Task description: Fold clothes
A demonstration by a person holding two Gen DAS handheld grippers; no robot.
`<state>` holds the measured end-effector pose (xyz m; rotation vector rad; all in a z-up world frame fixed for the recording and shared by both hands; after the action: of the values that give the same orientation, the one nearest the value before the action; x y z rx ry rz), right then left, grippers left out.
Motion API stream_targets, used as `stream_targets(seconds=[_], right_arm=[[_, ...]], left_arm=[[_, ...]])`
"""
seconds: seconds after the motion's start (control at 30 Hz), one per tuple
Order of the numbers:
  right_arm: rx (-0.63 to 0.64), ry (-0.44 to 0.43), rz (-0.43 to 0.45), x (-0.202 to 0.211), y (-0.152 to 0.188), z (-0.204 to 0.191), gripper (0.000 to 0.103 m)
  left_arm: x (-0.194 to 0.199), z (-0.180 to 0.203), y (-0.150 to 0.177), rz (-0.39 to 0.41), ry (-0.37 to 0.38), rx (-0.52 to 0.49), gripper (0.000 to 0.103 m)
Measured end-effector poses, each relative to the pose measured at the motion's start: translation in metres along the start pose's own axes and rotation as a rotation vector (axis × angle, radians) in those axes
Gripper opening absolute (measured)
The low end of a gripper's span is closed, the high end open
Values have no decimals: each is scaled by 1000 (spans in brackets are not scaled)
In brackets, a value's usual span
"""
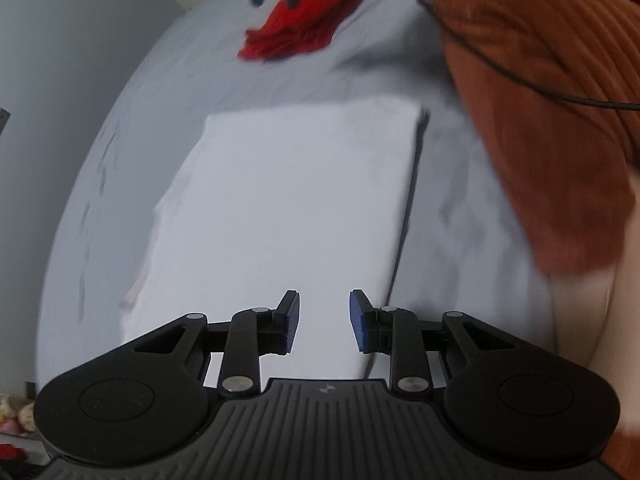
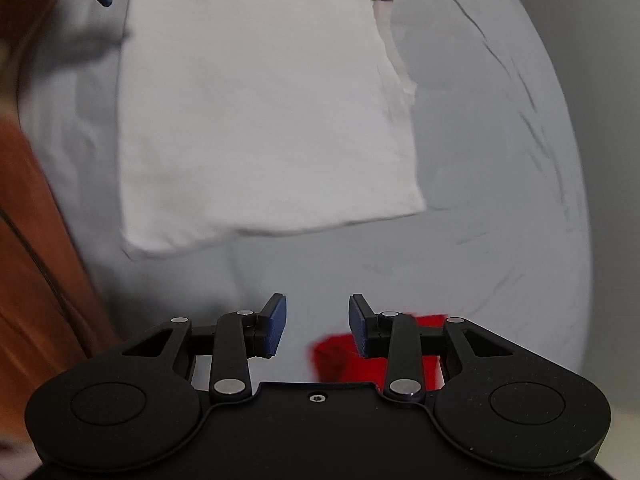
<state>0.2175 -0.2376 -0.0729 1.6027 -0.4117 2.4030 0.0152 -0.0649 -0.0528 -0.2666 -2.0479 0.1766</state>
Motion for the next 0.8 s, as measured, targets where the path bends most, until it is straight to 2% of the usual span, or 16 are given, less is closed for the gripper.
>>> stream_targets(seconds=[0.17,0.2,0.27,0.4,0.53,0.67,0.77,0.8], right_arm=[[356,31,36,1,32,3,33],[424,36,32,0,38,4,33],[656,66,13,-6,59,7,33],[900,97,-14,-15,84,16,33],[973,161,30,-35,92,28,33],[987,232,157,-56,91,33,37],[1047,244,218,-71,92,30,39],[1061,242,228,-74,92,29,39]], left_arm=[[-29,2,-33,55,50,53,26],[-37,4,-42,64,58,54,26],[-48,4,-55,78,73,57,26],[-67,2,-74,93,86,62,26],[-82,0,-83,92,97,68,26],[-90,6,-88,86,90,36,27],[-92,12,-89,80,82,24,43],[-92,13,-89,78,80,20,43]])
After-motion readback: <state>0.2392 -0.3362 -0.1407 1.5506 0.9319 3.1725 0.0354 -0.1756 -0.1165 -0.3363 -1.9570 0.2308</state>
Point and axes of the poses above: each gripper's, at about its wrist camera, not at the fingertips, and x roughly against the way its jaws point, z to its right, y to its underside, the point moved 1 cm from there along -x, roughly the way its jaws point, and after that the axes turned 13 degrees about -x, right-handed, at the moved point
